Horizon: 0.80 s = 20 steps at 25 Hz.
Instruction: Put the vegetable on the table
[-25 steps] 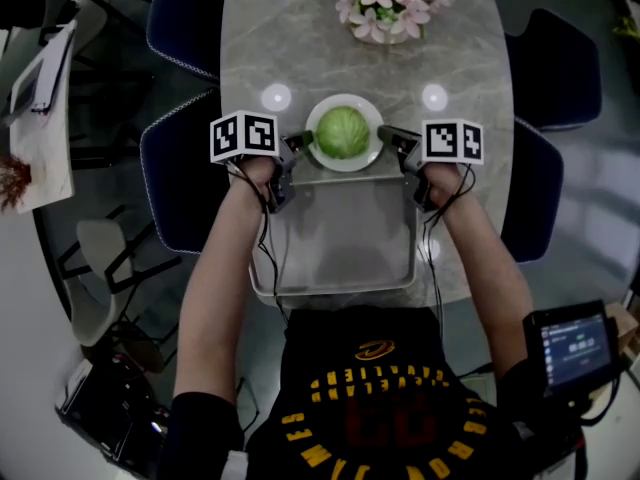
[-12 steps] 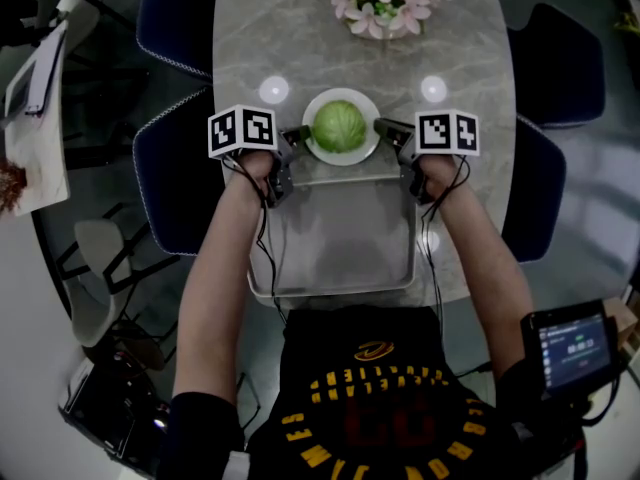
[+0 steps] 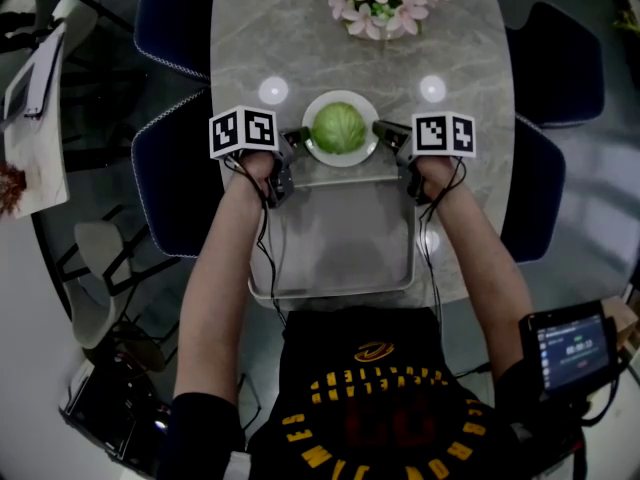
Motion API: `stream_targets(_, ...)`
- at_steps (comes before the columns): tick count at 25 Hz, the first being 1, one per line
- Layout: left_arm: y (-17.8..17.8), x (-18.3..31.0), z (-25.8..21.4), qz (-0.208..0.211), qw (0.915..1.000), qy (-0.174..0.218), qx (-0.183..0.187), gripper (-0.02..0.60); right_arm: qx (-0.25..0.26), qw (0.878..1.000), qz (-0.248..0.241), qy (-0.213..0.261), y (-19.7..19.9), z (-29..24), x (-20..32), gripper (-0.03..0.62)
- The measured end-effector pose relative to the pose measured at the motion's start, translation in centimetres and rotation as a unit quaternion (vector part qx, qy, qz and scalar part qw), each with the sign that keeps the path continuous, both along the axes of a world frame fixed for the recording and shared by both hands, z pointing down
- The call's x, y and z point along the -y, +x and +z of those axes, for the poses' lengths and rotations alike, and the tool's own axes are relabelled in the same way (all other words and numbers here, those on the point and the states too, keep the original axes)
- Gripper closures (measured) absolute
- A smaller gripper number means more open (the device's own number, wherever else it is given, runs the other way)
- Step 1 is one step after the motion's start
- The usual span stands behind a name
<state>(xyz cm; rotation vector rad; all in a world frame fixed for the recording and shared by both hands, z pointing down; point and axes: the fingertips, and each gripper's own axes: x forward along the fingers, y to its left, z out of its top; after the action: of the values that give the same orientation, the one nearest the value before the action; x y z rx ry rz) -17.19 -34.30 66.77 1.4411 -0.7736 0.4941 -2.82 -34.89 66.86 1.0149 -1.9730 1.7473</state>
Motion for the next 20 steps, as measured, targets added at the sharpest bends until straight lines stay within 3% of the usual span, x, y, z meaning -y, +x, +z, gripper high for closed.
stream_targets(20, -0.06, 0.29, 0.89, -0.006, 0.9994, 0.016, 0.030, 0.535, -0.020, 1.000, -0.002, 0.017, 0.50, 0.70, 0.26, 0.563)
